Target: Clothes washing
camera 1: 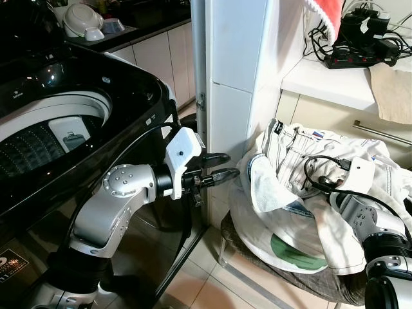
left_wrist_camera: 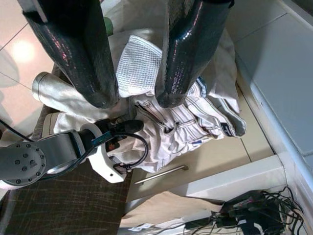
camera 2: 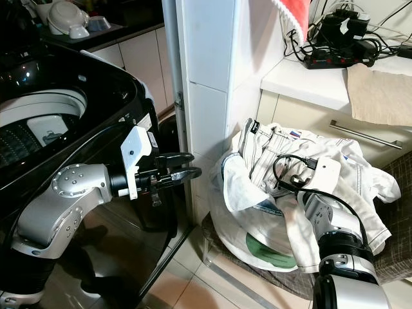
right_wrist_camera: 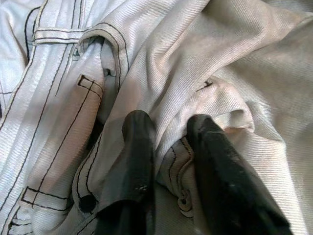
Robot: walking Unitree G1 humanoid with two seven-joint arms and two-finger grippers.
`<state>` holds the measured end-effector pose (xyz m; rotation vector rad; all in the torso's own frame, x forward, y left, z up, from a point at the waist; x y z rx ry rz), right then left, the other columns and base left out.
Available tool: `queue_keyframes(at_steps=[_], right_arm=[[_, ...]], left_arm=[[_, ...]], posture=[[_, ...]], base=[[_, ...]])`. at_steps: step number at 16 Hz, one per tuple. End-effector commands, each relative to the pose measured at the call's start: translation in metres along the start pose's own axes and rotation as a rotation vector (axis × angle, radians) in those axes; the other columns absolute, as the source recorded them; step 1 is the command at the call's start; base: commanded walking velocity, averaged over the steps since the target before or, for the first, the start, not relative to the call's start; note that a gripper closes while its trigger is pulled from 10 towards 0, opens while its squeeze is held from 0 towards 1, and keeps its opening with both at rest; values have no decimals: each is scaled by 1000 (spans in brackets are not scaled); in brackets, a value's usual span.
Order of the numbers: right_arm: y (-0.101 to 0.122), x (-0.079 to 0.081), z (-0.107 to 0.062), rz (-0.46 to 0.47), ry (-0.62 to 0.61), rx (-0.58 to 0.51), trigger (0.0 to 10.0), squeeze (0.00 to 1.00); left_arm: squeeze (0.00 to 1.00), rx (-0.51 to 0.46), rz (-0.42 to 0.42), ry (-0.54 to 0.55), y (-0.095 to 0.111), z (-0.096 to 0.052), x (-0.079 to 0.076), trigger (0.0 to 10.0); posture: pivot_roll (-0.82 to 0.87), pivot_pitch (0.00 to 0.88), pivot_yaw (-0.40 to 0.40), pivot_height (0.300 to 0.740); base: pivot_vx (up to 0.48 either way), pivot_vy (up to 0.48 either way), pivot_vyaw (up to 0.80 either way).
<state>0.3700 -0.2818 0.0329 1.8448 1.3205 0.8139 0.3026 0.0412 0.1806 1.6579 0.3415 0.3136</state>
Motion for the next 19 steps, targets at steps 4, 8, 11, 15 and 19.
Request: queue_keyframes(at_steps=[4,8,11,15,19], right_arm=[[-1,6,2,3,21,9,0,0],[3,7,1,9,32,-15,0,0],[18,10,-4,0,80,-69,0,0],[74,45,-48,57,456,-248,0,0],[146,104,-165,-32,997,-538,0,0]], left_arm=[[0,0,10,27,4,-1,7,10000],[0,-4,11,36,4,-1,9,10000],[0,-22,18,52,9,-1,11,10000],[0,-95,32,86,27,-3,17,10000],[749,-301,29,139,69,2,23,10000]], posture=[[-24,0,37,740],[-27,0,40,740],[-24,0,39,740],[-24,0,39,740],[-44,0,50,740]], base=[[0,0,0],[0,0,0],[0,0,0],[0,0,0],[0,0,0]])
Point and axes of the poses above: a point about 5 cm out from each wrist's last joint towards the gripper, its own z axis pointing out of the wrist towards the gripper, its own y axis along the axis of the wrist's last joint, x = y × z, the point moved 6 cm from there along z, pointing out of the wrist towards the gripper, and after that the axes turned 7 degrees about -z, right-handed, at the moved point
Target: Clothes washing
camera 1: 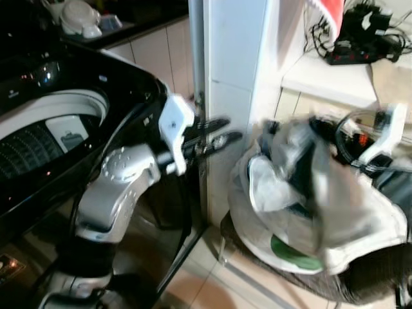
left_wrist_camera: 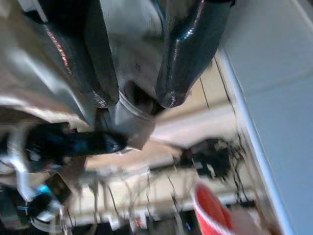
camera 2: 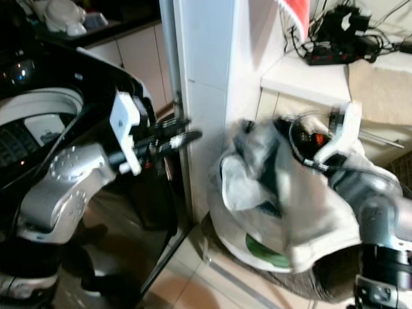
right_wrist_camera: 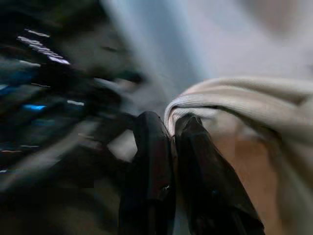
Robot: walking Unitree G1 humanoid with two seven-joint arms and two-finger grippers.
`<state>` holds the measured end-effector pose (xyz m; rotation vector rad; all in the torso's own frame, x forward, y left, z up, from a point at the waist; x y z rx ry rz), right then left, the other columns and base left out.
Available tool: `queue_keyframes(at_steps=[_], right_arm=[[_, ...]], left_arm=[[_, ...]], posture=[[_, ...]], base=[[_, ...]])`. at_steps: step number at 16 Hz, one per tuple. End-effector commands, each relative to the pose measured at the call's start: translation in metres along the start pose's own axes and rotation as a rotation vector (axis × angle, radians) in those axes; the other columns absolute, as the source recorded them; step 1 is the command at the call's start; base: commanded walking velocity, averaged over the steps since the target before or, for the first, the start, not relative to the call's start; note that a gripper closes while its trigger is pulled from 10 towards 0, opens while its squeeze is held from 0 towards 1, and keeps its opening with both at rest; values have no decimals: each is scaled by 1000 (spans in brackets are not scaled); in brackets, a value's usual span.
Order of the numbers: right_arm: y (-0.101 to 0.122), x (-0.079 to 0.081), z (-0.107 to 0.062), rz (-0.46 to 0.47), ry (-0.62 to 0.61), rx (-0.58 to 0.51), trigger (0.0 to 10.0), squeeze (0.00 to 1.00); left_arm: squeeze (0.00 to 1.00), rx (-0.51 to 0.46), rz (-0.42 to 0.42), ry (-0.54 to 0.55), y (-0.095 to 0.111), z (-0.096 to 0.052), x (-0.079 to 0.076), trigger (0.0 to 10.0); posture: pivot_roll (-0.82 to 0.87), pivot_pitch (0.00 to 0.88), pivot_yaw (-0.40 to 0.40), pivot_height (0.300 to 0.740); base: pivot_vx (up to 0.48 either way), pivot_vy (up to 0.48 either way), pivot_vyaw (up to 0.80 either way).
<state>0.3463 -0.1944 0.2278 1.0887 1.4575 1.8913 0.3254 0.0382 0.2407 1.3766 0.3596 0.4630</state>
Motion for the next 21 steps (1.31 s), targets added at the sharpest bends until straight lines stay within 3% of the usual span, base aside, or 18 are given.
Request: queue_keyframes(at_steps=[1,2,4,8,9,13,14,15,21], right_arm=[[34,36,4,-15,157,-98,0,0],[54,59,8,-13,253,-158,0,0],[68,80,12,-7,338,-199,0,0],[66,114,17,10,460,-168,0,0],[65,116,17,14,465,-166,0,0],[66,115,17,28,457,-165,0,0],[66,114,16,29,449,-166,0,0],[66,114,16,30,445,-167,0,0],[64,113,18,35,435,-159,0,0]], left_arm=[[1000,-70,-9,10,16,3,2,10000],[1000,-139,-16,-19,31,10,-5,10000],[1000,-212,-41,-22,45,20,-10,10000],[1000,-258,-154,-55,51,33,-21,10000],[0,-219,-134,-69,44,35,-25,10000],[0,-103,-146,-120,17,37,-39,10000],[0,-98,-153,-123,16,36,-39,2627],[0,-105,-169,-119,17,35,-38,0],[0,-92,-176,-121,16,31,-34,0]], posture=[[-47,0,49,740],[-48,0,46,740],[-44,0,31,740],[-41,0,24,740],[-39,0,20,740],[-39,0,20,740],[-39,0,20,740],[-39,0,20,740],[-38,0,30,740]], base=[[0,0,0],[0,0,0],[0,0,0],[0,0,0],[0,0,0],[0,0,0],[0,0,0],[0,0,0],[0,0,0]])
Point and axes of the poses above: a point about 5 cm out from each wrist's last joint towards the gripper, its own z axis pointing out of the wrist towards the gripper, its own y axis along the axis of the wrist's last joint, x = y × z, the point moved 6 cm from there along z, pointing out of the wrist towards the gripper, and after that the axes turned 7 degrees about -z, right-handed, at the moved point
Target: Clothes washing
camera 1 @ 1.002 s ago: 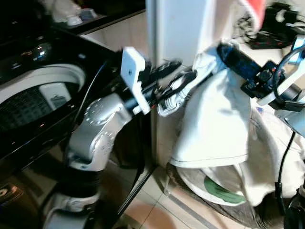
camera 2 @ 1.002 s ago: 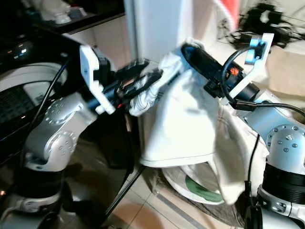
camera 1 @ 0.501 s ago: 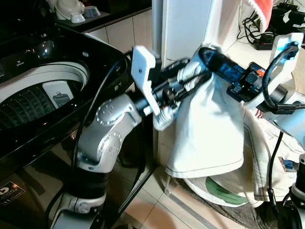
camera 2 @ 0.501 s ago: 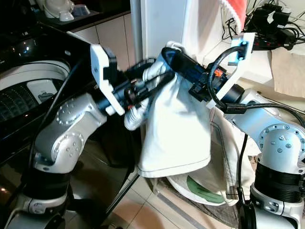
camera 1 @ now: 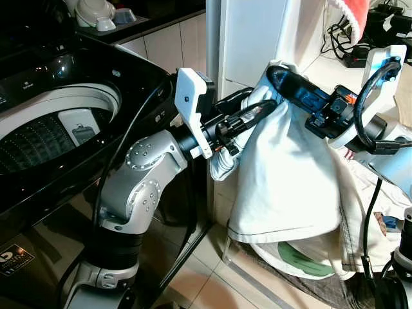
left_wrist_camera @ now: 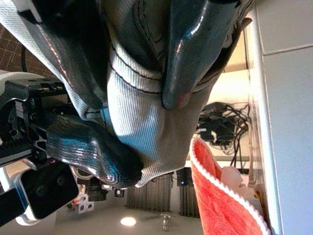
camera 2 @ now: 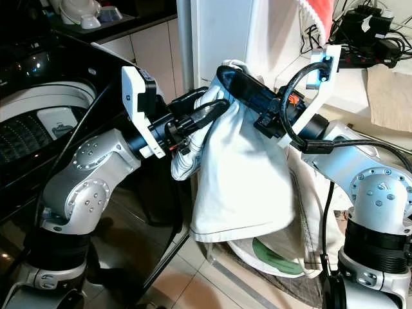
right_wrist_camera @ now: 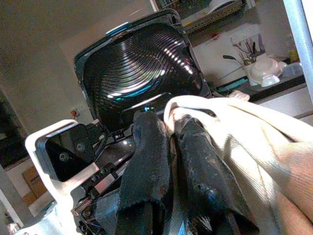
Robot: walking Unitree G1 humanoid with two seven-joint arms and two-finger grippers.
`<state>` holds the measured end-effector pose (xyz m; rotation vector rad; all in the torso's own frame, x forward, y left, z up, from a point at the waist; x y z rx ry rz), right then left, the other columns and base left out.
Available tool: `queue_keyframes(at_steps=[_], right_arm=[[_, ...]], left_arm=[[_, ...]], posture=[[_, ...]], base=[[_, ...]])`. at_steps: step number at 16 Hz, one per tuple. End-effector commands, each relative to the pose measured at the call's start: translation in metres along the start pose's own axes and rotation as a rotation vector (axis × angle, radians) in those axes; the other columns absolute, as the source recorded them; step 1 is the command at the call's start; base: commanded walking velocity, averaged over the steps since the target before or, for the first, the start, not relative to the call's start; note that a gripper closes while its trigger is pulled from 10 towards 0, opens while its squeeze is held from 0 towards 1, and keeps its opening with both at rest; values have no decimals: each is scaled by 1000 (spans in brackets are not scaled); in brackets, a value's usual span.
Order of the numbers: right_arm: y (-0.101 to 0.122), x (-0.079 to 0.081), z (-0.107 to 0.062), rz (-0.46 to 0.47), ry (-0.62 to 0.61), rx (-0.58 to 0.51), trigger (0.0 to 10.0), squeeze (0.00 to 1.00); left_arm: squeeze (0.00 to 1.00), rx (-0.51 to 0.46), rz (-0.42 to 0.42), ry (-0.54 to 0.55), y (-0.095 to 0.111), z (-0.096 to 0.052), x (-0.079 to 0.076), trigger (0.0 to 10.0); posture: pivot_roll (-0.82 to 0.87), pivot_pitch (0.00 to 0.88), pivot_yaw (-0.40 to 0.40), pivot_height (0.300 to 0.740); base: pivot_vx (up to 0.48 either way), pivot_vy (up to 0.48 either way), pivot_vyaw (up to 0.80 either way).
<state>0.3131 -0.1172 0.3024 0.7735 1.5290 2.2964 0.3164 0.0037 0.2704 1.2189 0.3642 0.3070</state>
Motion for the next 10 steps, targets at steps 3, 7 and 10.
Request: queue_keyframes(at_steps=[3,7,10], right_arm=[[17,14,3,-51,46,-56,0,0],[16,12,3,-50,33,-53,0,0],[15,11,4,-47,30,-52,0,0]], left_arm=[[0,57,-34,-51,-13,0,-9,0],[0,67,-28,-46,-15,0,-7,0],[0,67,-30,-40,-14,-1,-6,0]], posture=[[-39,0,32,740],[-40,0,33,740],[-38,0,33,740]], base=[[0,0,0],[0,0,0],[0,0,0]])
Point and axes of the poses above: a point about 5 cm out from each wrist's last joint towards the gripper, its own z axis pointing out of the wrist towards the gripper, its own y axis along the axis of the wrist's last joint, x = y × z, the point moved 6 cm from there along z, pointing out of the wrist towards the gripper, and after that the axes turned 7 degrees about -z, right-handed, at the moved point
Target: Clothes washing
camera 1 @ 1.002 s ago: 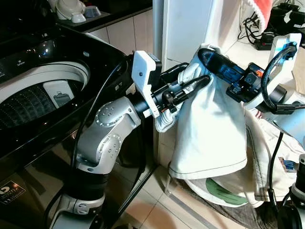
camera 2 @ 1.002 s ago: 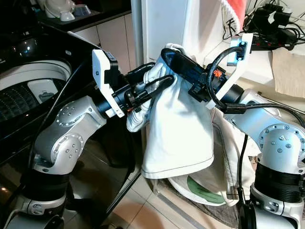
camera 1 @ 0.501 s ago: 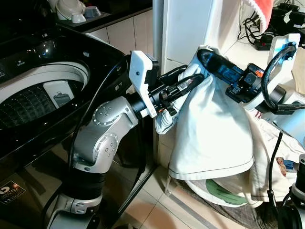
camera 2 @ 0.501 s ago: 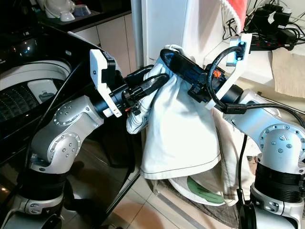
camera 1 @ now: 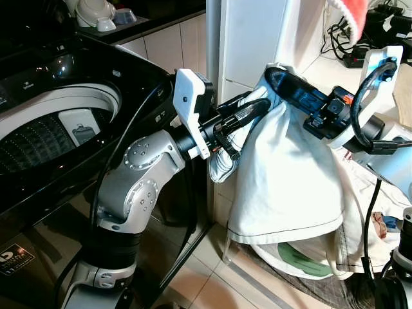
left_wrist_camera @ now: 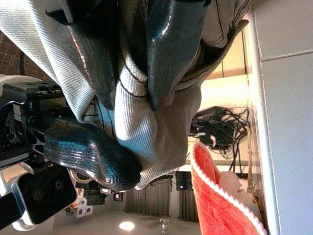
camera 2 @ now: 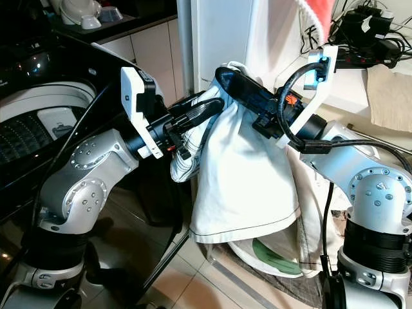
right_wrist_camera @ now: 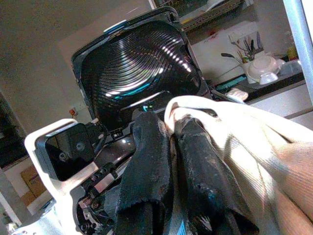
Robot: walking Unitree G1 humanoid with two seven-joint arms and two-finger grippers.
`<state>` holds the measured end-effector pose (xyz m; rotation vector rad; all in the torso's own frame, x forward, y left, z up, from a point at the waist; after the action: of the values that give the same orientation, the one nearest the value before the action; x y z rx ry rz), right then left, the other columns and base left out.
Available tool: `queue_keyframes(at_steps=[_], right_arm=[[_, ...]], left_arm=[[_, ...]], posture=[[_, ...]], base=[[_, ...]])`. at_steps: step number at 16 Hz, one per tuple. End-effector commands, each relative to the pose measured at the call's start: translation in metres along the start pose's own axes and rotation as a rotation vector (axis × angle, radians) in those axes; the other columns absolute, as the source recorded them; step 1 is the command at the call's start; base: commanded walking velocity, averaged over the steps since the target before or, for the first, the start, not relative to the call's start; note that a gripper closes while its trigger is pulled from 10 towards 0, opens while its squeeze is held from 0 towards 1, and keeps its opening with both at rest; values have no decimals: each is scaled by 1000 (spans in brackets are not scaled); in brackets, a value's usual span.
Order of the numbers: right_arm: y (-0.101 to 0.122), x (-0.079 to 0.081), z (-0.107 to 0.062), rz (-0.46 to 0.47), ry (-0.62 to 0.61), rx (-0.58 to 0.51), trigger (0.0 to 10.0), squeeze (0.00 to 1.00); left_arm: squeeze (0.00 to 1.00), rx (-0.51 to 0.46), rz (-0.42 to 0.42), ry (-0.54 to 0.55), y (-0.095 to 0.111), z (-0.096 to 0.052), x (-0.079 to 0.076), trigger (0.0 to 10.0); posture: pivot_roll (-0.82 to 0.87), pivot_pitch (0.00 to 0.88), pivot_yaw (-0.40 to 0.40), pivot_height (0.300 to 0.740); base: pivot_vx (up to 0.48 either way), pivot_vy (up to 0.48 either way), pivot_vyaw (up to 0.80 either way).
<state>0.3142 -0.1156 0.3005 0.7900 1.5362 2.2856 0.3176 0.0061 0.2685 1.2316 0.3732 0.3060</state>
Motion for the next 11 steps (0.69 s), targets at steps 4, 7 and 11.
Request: queue_keyframes(at_steps=[4,7,11], right_arm=[[16,11,3,-54,31,-56,0,0],[16,9,4,-69,16,-54,10000,0],[19,14,2,-74,38,-67,10000,1000]], left_arm=[[0,50,-9,-17,-12,1,-3,0],[0,48,-9,22,-10,1,6,0],[0,-33,164,197,37,-3,50,0]], posture=[[-37,0,33,740],[-38,0,38,740],[-34,0,41,740]], base=[[0,0,0],[0,0,0],[0,0,0]])
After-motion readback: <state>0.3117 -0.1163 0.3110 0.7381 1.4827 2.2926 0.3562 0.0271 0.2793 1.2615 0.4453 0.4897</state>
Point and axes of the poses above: a point about 5 cm out from each wrist's last joint towards the gripper, its own z axis pointing out of the wrist towards the gripper, its own y axis along the axis of the wrist's last joint, x = y × z, the point moved 6 cm from there along z, pointing out of the wrist towards the gripper, and after that the axes turned 7 degrees about -z, right-handed, at the moved point
